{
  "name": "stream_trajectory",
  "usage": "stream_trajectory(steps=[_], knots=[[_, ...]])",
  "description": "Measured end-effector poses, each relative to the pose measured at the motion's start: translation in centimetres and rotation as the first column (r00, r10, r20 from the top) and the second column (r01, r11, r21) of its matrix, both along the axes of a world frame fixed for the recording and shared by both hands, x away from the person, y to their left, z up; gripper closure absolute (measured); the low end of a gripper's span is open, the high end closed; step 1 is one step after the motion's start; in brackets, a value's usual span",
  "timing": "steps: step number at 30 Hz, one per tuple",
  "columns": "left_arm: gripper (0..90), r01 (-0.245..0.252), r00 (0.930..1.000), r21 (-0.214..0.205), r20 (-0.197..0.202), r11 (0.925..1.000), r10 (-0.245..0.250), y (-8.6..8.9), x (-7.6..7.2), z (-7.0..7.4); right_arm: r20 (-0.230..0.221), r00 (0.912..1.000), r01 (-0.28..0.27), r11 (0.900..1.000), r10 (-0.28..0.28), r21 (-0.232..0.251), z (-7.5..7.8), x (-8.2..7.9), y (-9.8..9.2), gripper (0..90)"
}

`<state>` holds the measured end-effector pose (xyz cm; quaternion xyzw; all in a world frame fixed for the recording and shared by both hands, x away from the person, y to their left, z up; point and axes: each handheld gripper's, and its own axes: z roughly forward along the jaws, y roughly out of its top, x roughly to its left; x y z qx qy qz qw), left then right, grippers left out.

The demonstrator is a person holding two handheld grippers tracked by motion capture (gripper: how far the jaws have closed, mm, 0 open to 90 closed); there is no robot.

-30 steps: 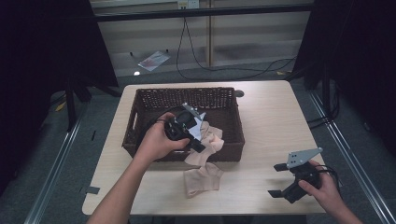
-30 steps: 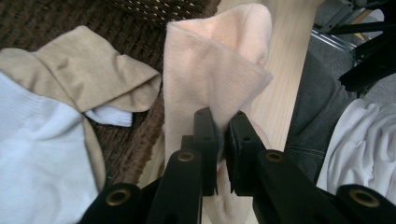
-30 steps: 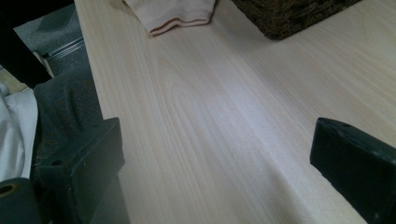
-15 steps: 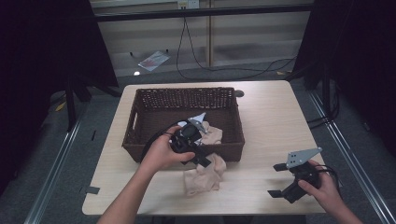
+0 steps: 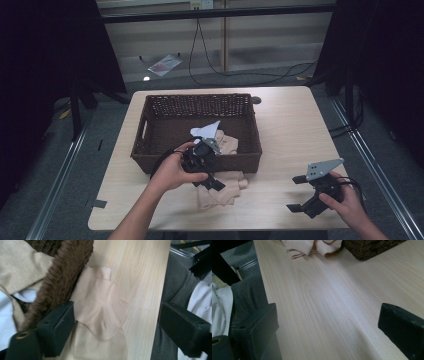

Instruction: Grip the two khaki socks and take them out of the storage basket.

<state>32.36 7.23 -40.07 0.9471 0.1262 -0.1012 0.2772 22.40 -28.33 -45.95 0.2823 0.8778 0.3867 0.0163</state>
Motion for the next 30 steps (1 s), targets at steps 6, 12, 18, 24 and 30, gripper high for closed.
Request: stream_trajectory(steps=[6, 12, 18, 24, 30], knots=[[8.0, 0.014, 0.9998, -0.035, -0.015, 0.9993, -0.014, 0.8, -0.3, -0.7, -0.003, 1.0, 0.001, 1.0, -0.001, 0.0, 0.0, 0.0, 0.0, 2.7], [7.2, 0.019, 0.9998, -0.049, -0.002, 0.9986, -0.019, 1.7, -0.5, -1.2, -0.003, 1.0, 0.002, 1.0, -0.002, 0.0, 0.0, 0.0, 0.0, 2.7], [5.6, 0.022, 0.9997, -0.068, 0.007, 0.9974, -0.022, 2.6, -0.9, -1.8, -0.001, 1.0, 0.001, 1.0, -0.001, -0.005, 0.0, 0.0, 0.0, 2.7], [5.6, 0.013, 0.9998, -0.07, 0.015, 0.9975, -0.012, 3.6, -1.1, -2.6, -0.001, 1.0, 0.001, 1.0, -0.001, -0.008, 0.0, 0.0, 0.0, 2.7], [5.7, 0.012, 0.9999, -0.071, 0.01, 0.9974, -0.011, 4.3, -1.3, -3.3, -0.004, 1.0, 0.001, 1.0, -0.001, -0.006, -0.1, 0.0, 0.1, 2.7]])
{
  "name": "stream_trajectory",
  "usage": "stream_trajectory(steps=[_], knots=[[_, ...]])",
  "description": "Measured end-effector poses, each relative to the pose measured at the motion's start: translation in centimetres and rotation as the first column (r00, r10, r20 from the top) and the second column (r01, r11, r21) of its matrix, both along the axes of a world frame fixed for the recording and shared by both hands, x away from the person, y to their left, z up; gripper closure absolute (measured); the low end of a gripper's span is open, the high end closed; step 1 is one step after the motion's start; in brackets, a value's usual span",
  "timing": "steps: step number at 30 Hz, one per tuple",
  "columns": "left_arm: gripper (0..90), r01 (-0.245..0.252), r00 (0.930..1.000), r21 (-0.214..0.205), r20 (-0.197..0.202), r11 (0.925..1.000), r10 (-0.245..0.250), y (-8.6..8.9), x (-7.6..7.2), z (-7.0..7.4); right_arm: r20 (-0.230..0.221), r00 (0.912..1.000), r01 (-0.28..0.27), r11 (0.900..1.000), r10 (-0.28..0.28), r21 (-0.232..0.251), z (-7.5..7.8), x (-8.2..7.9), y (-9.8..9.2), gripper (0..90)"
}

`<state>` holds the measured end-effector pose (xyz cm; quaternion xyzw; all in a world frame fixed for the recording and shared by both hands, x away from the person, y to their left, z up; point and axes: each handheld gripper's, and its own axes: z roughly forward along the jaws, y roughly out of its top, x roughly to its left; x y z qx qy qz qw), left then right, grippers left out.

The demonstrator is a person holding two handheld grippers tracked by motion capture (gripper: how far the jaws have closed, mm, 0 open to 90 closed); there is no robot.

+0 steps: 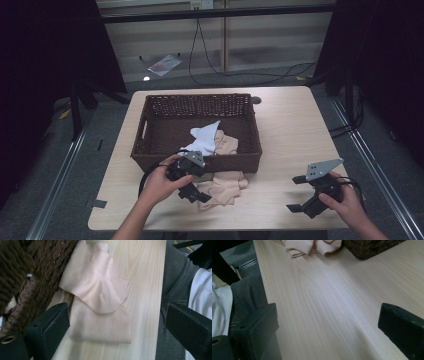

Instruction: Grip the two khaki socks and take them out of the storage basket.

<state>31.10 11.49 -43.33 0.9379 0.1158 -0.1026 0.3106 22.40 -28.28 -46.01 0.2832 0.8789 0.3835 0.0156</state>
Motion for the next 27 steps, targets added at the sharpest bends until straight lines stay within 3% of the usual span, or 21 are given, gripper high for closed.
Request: stream_trajectory(steps=[8, 13, 22, 27], knots=[[5.3, -0.015, 0.9997, -0.013, -0.018, 0.9998, 0.014, 1.3, -0.1, -1.4, 0.003, 1.0, -0.003, 1.0, 0.003, -0.003, 0.0, 0.0, 0.0, 2.7], [5.3, -0.017, 0.9999, -0.021, -0.004, 0.9996, 0.017, 1.9, -0.3, -1.7, 0.002, 1.0, -0.005, 1.0, 0.005, -0.003, -0.1, 0.0, 0.0, 2.7], [5.3, -0.038, 0.9993, 0.007, -0.003, 0.9993, 0.038, 2.8, -0.3, -2.8, 0.004, 1.0, -0.006, 1.0, 0.006, -0.002, 0.0, 0.0, 0.0, 2.7], [5.2, -0.03, 0.9995, -0.002, -0.005, 0.9995, 0.03, 2.7, -0.4, -2.8, 0.005, 1.0, -0.008, 1.0, 0.008, -0.005, -0.1, 0.0, 0.0, 2.7]])
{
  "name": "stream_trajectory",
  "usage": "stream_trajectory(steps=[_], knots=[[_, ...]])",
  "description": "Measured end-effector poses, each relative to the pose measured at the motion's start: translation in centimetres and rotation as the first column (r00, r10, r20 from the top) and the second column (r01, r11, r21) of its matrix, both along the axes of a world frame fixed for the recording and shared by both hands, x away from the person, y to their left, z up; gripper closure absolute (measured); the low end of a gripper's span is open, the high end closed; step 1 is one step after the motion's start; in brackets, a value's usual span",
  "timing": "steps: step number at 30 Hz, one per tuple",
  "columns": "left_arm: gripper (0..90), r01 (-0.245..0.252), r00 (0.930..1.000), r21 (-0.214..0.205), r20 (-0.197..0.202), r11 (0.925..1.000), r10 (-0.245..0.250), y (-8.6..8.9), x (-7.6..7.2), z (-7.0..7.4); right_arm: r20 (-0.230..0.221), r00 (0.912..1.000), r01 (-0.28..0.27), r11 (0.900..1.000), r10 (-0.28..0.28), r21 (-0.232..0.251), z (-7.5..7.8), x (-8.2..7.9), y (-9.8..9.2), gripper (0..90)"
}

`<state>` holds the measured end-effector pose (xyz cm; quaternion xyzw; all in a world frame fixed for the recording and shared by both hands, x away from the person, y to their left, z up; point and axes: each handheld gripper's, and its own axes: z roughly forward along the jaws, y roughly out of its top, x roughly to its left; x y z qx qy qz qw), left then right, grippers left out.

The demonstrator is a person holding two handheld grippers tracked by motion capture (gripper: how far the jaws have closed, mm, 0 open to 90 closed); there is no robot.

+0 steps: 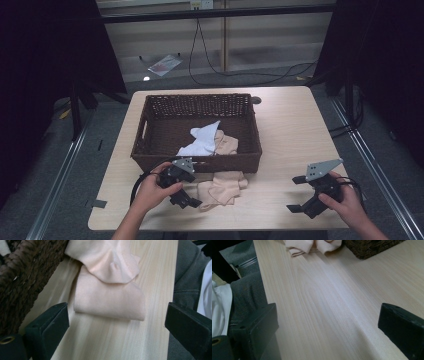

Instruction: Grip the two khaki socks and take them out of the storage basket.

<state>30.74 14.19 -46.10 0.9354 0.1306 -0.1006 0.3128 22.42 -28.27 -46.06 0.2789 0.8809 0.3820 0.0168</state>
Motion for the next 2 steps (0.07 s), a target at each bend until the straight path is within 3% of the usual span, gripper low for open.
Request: stream_trajectory(steps=[2], knots=[[5.1, 0.016, 0.9999, -0.006, 0.0, 0.9999, -0.016, -0.29, -0.16, -0.09, 0.002, 1.0, -0.003, 1.0, 0.003, -0.001, -0.01, 0.01, -0.03, 2.7]])
